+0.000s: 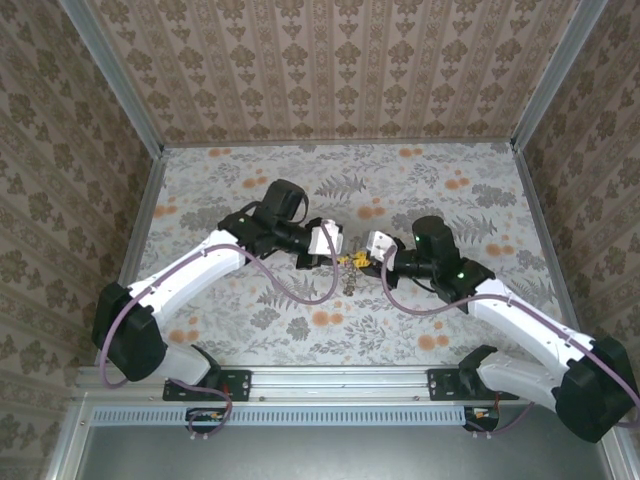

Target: Put the keys on the keyring

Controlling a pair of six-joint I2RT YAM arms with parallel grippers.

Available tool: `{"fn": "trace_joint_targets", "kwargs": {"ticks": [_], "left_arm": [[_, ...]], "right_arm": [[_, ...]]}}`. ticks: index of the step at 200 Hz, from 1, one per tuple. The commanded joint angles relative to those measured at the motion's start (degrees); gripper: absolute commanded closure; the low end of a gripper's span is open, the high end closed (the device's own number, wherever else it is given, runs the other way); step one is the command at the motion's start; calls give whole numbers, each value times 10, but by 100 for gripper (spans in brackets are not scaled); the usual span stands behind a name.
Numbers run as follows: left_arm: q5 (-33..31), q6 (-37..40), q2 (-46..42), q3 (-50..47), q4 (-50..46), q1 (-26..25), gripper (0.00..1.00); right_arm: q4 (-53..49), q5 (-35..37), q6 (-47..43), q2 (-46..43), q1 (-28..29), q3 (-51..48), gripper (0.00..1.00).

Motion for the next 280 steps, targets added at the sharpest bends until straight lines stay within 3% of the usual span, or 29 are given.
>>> {"fn": "trace_joint_targets", "kwargs": {"ticks": [1,53,121,172,211,236,259,280], "left_arm": [[58,-36,-16,0,19,24,80],[91,-70,-24,-18,66,33,76],[142,-62,-29,-14,58,34,74],[128,-78,-16,-5,63,33,78],[120,-61,-15,-3,41,32,100],[91,-45,-16,3,14,29,100],[47,-34,-21,5,3,23,100],[9,-29,-19,12,-9,14,100]], "right_arm": [[126,-24,63,-34,-4,-39,100],[258,-44,140,-31,-5,-73,100],[278,-35,144,-16,-5,-73,100],[291,-49,136,0,-4,-63,100],[272,-28,121,1,-3,-60,100],[223,-19,103,-1,-4,-47,100],[159,-16,76,-3,-4,-28,82],[91,-9,45,-5,-4,-8,79]]}}
